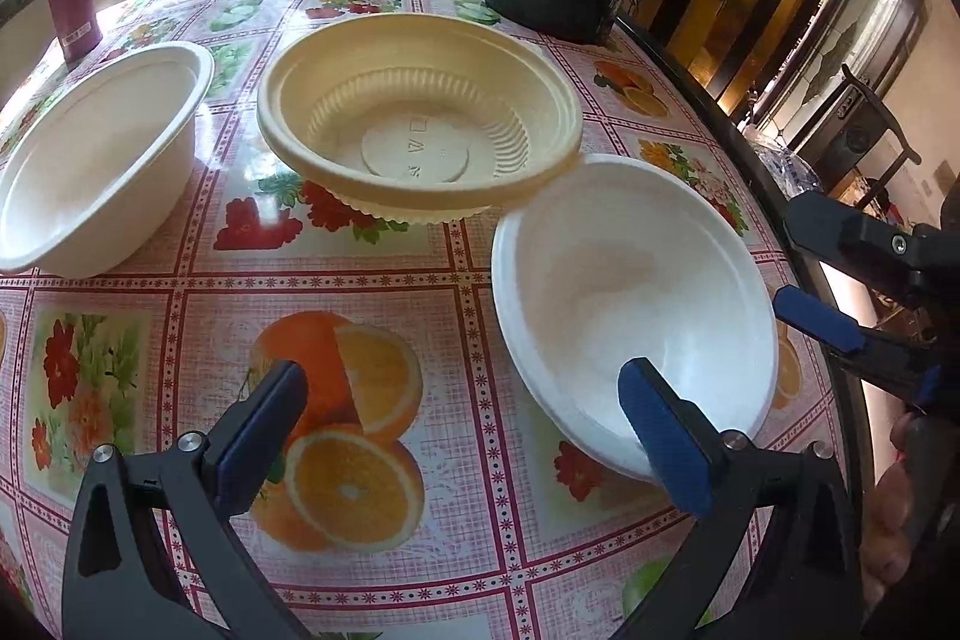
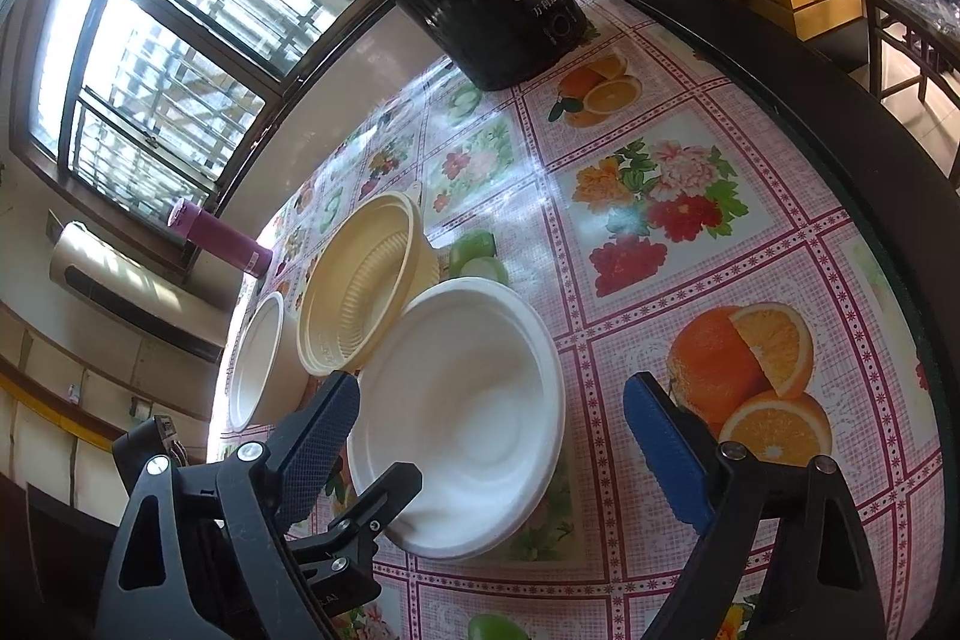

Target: Organize plates and bowls

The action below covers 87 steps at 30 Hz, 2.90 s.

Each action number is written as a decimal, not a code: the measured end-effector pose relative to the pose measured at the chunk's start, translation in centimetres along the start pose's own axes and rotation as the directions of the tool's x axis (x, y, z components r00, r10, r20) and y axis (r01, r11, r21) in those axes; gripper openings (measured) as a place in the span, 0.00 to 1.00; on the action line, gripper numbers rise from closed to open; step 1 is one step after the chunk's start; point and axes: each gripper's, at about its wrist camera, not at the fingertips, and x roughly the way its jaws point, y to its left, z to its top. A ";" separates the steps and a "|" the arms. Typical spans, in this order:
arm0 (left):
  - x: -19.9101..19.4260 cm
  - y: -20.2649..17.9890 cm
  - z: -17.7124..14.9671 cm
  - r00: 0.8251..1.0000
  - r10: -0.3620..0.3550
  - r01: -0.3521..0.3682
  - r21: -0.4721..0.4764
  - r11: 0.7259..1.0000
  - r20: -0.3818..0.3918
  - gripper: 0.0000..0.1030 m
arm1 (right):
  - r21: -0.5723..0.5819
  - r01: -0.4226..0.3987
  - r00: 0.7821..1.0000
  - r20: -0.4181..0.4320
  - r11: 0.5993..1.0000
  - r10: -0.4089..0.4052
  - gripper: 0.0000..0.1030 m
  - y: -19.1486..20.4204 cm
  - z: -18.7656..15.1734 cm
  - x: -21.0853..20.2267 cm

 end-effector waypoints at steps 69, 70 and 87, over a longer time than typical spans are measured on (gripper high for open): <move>-1.4 -0.5 0.6 0.991 0.133 -0.133 -0.011 0.991 0.032 1.00 | 0.094 -0.039 0.997 -0.065 0.995 0.045 0.78 -0.8 -0.5 0.8; -1.4 -0.5 0.6 0.991 0.132 -0.132 -0.010 0.991 0.032 1.00 | 0.096 -0.042 0.997 -0.068 0.995 0.048 0.78 -0.8 -0.5 0.8; -1.8 -0.7 0.4 0.994 0.096 -0.097 0.013 0.995 0.045 1.00 | 0.099 -0.058 0.998 -0.008 0.993 0.059 1.00 -0.5 -0.3 0.4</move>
